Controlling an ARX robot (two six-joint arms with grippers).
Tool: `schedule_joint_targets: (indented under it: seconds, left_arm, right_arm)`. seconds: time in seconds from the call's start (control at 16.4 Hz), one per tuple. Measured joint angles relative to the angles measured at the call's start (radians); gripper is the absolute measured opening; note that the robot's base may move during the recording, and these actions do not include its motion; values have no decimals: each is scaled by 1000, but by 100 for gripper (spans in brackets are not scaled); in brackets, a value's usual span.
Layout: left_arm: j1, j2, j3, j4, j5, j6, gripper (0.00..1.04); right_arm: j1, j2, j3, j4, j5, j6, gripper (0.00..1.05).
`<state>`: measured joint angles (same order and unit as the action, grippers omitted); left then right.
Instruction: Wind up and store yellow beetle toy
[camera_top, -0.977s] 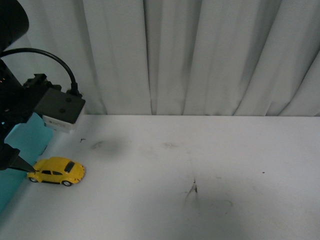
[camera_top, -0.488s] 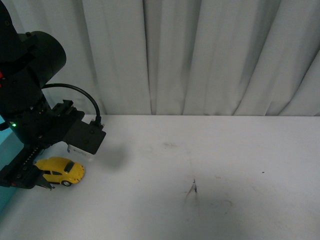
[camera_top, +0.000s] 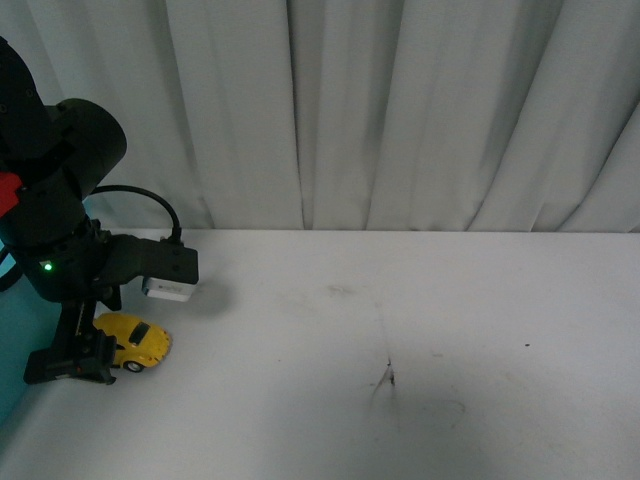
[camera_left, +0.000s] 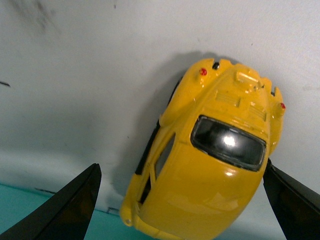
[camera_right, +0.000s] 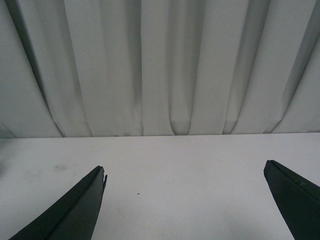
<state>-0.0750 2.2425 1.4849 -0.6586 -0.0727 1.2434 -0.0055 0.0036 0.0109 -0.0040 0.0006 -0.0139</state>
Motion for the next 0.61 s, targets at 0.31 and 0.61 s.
schedule_joint_targets:
  seconds: [0.31, 0.61]
  left_arm:
    - [-20, 0, -5, 29, 57, 387, 47]
    - [-19, -19, -20, -31, 48, 359, 43]
  right_arm:
    - [0, 0, 0, 0, 0, 0, 98]
    - [0, 0, 0, 0, 0, 0, 98]
